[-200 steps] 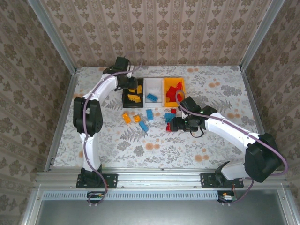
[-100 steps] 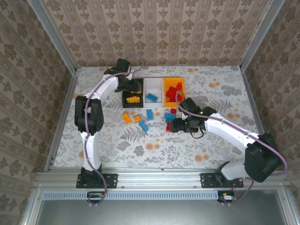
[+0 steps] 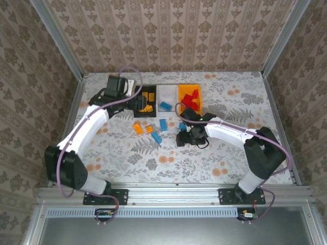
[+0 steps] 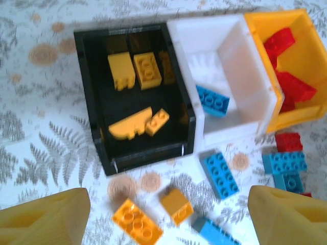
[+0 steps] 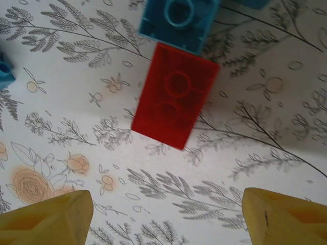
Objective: Sort the legos into containers by color
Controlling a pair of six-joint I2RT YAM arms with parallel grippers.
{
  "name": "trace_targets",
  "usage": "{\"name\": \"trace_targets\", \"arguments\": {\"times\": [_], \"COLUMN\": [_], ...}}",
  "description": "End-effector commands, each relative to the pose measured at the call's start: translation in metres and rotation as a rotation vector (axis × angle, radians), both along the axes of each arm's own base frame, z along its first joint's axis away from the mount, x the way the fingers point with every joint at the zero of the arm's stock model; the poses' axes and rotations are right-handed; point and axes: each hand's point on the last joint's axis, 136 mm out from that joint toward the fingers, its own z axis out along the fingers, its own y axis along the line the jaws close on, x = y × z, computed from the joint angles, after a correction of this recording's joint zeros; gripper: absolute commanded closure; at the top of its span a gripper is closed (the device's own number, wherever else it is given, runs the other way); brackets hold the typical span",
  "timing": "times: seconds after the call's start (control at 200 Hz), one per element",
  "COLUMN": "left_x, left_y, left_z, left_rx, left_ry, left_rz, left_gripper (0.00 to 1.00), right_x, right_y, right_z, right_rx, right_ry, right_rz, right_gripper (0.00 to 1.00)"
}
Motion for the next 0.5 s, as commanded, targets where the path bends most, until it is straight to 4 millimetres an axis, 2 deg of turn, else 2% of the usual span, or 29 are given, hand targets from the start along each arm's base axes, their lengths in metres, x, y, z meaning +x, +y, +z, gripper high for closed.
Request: {"name": "trace_targets", "arguments": {"times": [0.0, 0.2, 0.365, 0.495], "left_x": [-0.017, -0.046, -0.063, -0.072], "left_y": [0.006, 0.017, 0.022, 0.024], "left_z": [-0.007, -0.010, -0.012, -0.011], "left_rx": [-0.031, -0.051, -0.066, -0.085], "left_ry": [0.019, 0.025, 0.033, 0.030], "left_rz": [0.028, 0.044, 0.052, 0.057], "left_gripper": [0.17, 0.16, 0.15, 0.15], "right_x": [0.011, 0.025, 0.032, 0.033], "right_y": [0.012, 0.012, 0.014, 0.008], "right_z": [0.000, -0.010, -0.023, -0.030], "right_rx": [-0.011, -0.082, -0.122, -0.162], "right_ry": [-0.015, -0.020, 0.008, 0.009], "right_rz": [0.003, 0.007, 0.017, 0.013], "right_gripper": [0.22, 0.27, 0.33, 0.41]}}
